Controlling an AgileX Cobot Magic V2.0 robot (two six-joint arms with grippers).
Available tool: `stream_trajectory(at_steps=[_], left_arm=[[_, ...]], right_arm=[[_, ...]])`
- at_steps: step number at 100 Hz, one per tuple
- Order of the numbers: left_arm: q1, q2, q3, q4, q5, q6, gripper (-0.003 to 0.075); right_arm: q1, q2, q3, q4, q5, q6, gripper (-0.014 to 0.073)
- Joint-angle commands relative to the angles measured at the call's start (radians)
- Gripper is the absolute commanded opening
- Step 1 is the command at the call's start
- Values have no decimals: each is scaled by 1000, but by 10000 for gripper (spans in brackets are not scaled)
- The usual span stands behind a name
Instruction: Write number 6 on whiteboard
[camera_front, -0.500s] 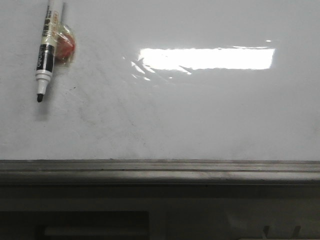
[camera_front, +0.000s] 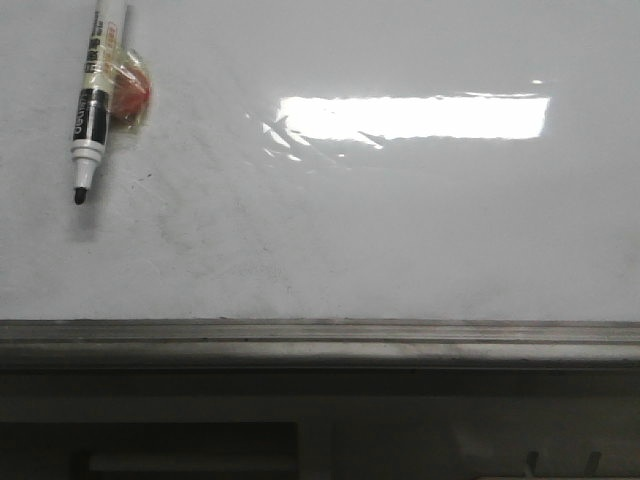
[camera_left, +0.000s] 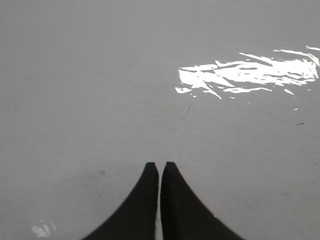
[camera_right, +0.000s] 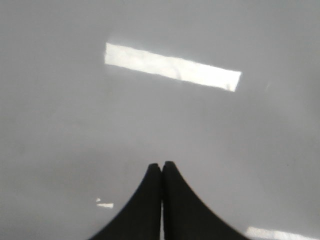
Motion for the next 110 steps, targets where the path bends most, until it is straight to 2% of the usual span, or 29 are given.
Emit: stream_trajectory(at_steps=[1, 46, 59, 81, 102, 110], left_arm=[[2, -32, 48, 1, -74, -10, -20], [2, -32, 48, -1, -74, -10, -20], [2, -32, 48, -61, -74, -10, -20], [2, -32, 48, -198, -74, -10, -20], [2, -32, 48, -484, -81, -10, -20], [2, -32, 44, -603, -92, -10, -20]], right_arm=[[-6, -17, 23, -8, -77, 0, -53], [-6, -17, 23, -8, -77, 0, -53], [-6, -17, 23, 19, -77, 0, -53], [-6, -17, 23, 238, -95, 0, -53], [-6, -17, 23, 542, -124, 0, -53], [-6, -17, 16, 612, -105, 0, -53]])
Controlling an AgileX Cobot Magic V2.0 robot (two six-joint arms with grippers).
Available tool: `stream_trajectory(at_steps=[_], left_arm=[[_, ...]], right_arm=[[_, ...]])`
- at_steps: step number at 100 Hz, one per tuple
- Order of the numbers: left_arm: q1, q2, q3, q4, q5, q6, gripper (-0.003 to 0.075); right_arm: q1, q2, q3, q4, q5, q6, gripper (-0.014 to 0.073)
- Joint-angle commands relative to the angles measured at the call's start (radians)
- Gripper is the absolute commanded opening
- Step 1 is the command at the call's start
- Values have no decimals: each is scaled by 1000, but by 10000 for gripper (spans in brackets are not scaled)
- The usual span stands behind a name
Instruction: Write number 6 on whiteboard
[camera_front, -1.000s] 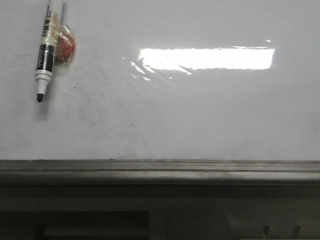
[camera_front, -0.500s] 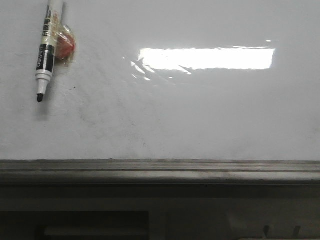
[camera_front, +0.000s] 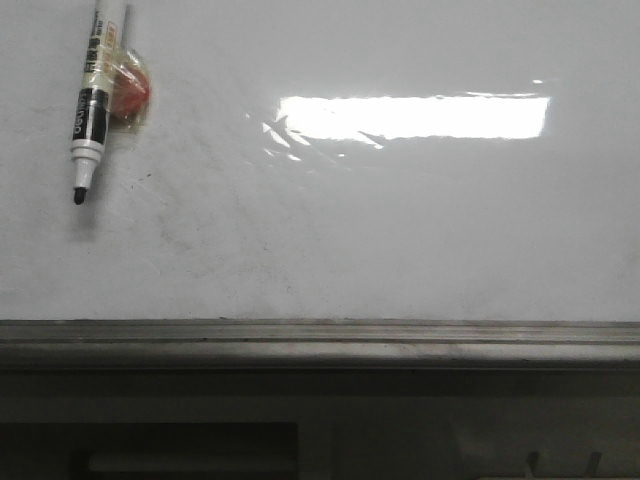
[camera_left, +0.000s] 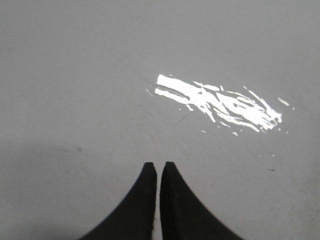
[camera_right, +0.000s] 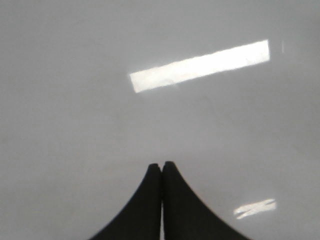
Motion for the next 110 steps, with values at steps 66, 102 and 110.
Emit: stream_trajectory(at_steps=[66, 102, 110], left_arm=[[2, 322, -444, 6, 455, 180, -19], [-159, 468, -473, -262, 433, 398, 414], [-189, 514, -473, -389, 421, 501, 507]], right_arm=[[-4, 526, -499, 14, 421, -47, -35], [-2, 561, -533, 37, 478, -95, 475], [-2, 561, -533, 45, 479, -95, 468]])
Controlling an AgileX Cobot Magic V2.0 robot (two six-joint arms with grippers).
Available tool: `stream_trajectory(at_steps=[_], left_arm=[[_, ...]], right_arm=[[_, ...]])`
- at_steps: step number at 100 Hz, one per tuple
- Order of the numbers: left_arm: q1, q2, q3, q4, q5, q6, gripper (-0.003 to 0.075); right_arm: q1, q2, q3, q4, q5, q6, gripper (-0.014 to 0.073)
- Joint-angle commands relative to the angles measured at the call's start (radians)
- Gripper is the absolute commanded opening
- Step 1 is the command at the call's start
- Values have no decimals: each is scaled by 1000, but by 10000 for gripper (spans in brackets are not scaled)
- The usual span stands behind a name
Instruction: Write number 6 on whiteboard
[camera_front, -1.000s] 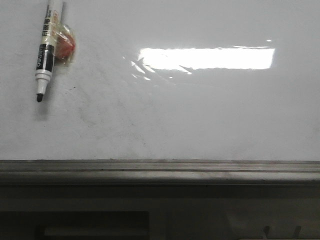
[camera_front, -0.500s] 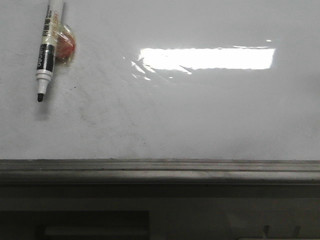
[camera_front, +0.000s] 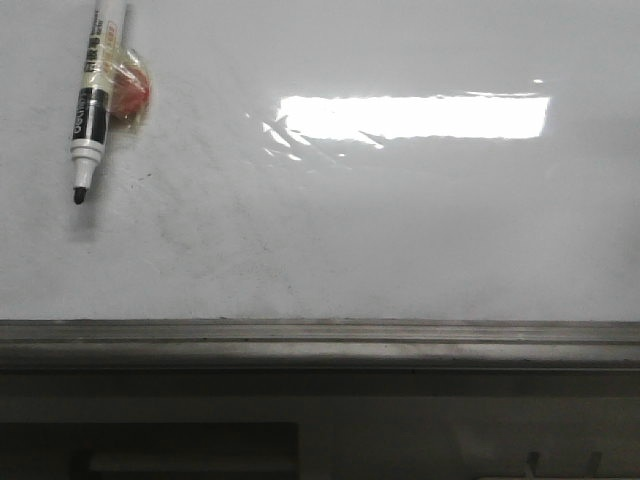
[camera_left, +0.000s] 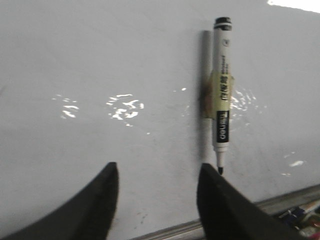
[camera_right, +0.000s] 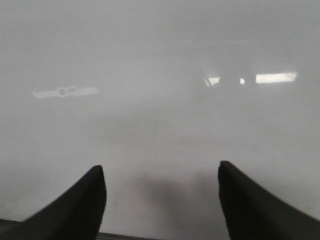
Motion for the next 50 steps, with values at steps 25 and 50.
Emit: stream_trajectory(at_steps=[25, 50], left_arm=[[-118, 233, -36, -477, -114, 398, 501], [-199, 385, -37, -643, -173, 578, 501]], right_arm=[[-2, 12, -35, 53, -39, -17, 468], [-2, 12, -35, 53, -37, -17, 468]])
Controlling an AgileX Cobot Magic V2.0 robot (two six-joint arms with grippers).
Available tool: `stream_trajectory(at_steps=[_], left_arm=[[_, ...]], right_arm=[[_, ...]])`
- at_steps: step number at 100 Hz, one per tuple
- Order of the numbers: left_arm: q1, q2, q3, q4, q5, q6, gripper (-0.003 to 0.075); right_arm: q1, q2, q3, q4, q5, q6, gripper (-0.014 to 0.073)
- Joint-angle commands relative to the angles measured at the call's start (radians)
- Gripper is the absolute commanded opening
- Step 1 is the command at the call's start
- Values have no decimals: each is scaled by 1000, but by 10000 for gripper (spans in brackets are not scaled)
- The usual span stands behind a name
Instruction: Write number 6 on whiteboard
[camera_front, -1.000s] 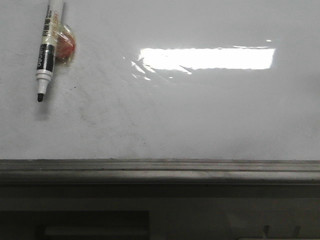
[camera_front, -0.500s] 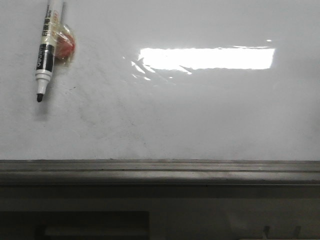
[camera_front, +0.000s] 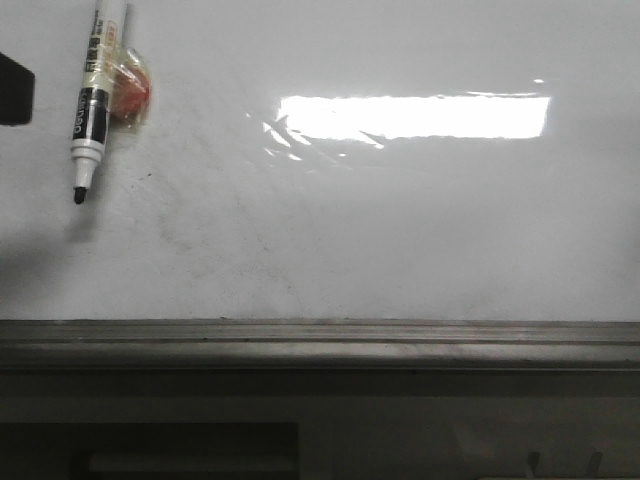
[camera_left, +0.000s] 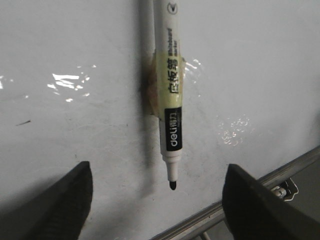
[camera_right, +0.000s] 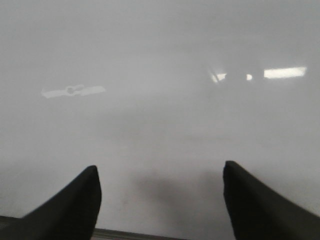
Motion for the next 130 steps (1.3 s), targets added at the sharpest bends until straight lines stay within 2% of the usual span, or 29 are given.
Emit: stream_trajectory(at_steps=[1, 11, 29, 66, 71, 78, 85, 95, 117, 122, 130], left_arm=[[-33, 41, -37, -108, -47, 75, 501], [-54, 80, -41, -164, -69, 116, 501], [-65, 135, -89, -167, -76, 129, 498], [-65, 247, -127, -167, -74, 136, 401], [-65, 252, -131, -167, -74, 136, 377], [-65, 255, -137, -164, -74, 136, 304], [-65, 255, -139, -164, -74, 136, 195], [-65, 255, -139, -162, -70, 136, -22], [-65, 214, -145, -129, -4, 209, -20], [-65, 201, -152, -91, 26, 213, -20], [-74, 188, -171, -4, 90, 213, -20]], right_arm=[[-2, 12, -35, 21, -48, -15, 468], [-2, 12, -35, 21, -48, -15, 468], [-2, 12, -35, 21, -46, -15, 468], [-2, 12, -35, 21, -46, -15, 468], [-2, 12, -35, 21, -46, -15, 468], [-2, 12, -35, 21, -46, -15, 468], [-2, 12, -35, 21, -46, -15, 468], [-2, 12, -35, 21, -46, -15, 468], [-1, 18, -46, 47, -7, -32, 467], [-1, 28, -60, 103, 30, -88, 467], [-1, 64, -87, 267, 114, -245, 467]])
